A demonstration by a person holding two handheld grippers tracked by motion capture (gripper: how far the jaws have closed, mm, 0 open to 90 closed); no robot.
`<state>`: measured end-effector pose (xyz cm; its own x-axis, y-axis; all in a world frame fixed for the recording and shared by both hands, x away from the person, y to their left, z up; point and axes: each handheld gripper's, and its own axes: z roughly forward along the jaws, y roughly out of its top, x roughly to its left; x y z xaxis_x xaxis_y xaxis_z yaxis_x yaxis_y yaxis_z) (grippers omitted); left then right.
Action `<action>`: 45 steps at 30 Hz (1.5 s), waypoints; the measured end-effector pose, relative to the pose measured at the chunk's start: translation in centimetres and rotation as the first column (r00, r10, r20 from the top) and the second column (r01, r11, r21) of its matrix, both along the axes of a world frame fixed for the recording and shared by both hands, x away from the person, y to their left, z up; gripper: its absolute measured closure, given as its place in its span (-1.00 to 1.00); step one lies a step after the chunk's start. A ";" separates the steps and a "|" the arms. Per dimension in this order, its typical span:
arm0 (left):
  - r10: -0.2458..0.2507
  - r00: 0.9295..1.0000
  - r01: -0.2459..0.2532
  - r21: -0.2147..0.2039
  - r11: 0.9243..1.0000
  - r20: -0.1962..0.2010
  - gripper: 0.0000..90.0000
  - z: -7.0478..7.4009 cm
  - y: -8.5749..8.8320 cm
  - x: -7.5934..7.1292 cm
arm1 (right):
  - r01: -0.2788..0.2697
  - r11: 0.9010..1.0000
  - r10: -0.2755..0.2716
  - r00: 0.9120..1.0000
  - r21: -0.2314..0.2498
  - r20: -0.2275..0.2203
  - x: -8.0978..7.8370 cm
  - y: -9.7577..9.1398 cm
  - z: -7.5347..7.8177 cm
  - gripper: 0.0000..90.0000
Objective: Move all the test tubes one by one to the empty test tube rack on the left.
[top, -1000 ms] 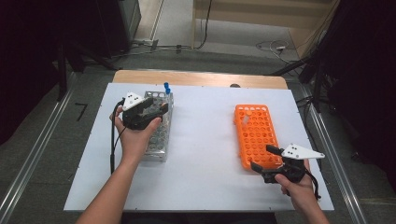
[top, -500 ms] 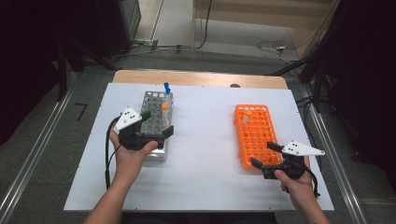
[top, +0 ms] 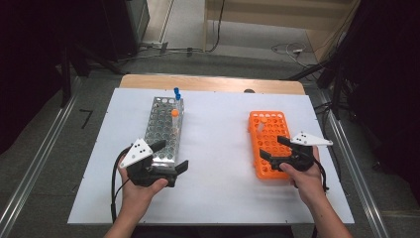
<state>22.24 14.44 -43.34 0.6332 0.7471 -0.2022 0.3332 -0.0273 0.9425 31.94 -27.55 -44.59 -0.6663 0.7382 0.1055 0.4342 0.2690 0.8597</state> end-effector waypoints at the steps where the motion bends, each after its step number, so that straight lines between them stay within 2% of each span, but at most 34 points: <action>1: -0.005 1.000 0.005 0.002 1.000 -0.001 -1.00 -0.1 0.0 -0.1 | 0.009 1.000 -0.008 1.000 0.003 -0.008 0.4 0.2 -0.1 -0.75; 7: -0.009 1.000 0.009 0.005 1.000 -0.008 -1.00 -0.4 -0.2 -0.2 | 0.087 0.996 -0.088 0.995 -0.036 -0.043 2.8 1.4 -0.6 -0.39; 11: -0.013 1.000 0.013 -0.001 1.000 -0.006 -1.00 -0.3 -0.2 -0.3 | 0.130 0.988 -0.135 0.989 -0.081 -0.064 4.6 2.1 -0.8 -0.16; 13: -0.014 1.000 0.014 -0.001 1.000 -0.004 -1.00 -0.4 -0.1 -0.3 | 0.146 0.984 -0.152 0.986 -0.103 -0.060 5.3 2.3 -0.8 -0.07; 22: -0.002 1.000 0.002 -0.004 1.000 -0.009 -1.00 -0.5 0.1 -0.2 | 0.126 0.976 -0.141 0.988 -0.177 -0.071 7.1 3.5 -1.2 0.40; 25: -0.006 1.000 0.006 -0.001 1.000 -0.010 -1.00 -0.6 0.0 -0.2 | 0.147 0.971 -0.159 0.986 -0.189 -0.054 7.1 3.6 -1.1 0.60; 29: -0.009 1.000 0.009 0.002 1.000 -0.014 -1.00 -0.6 -0.2 -0.1 | 0.146 0.975 -0.154 0.988 -0.169 -0.033 6.8 3.4 -0.9 0.61; 34: -0.018 1.000 0.018 0.005 1.000 -0.016 -1.00 -0.6 -0.6 0.0 | 0.151 0.980 -0.151 0.988 -0.131 0.015 5.8 2.8 0.3 0.61; 39: -0.031 0.999 0.031 0.008 0.999 -0.017 -1.00 -0.6 -1.1 0.0 | 0.132 0.987 -0.128 0.991 -0.092 0.044 4.2 2.3 1.5 0.61; 45: -0.047 0.999 0.048 0.012 0.999 -0.015 -1.00 -0.5 -1.8 0.0 | 0.072 0.995 -0.068 0.997 -0.073 0.047 1.8 2.5 1.6 0.61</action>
<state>22.24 12.66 -43.86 0.6651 0.7188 -0.2026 0.3452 -0.0553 0.9369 33.78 -25.10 -42.99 -0.6156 0.7878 0.0199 0.4162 0.3036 0.8571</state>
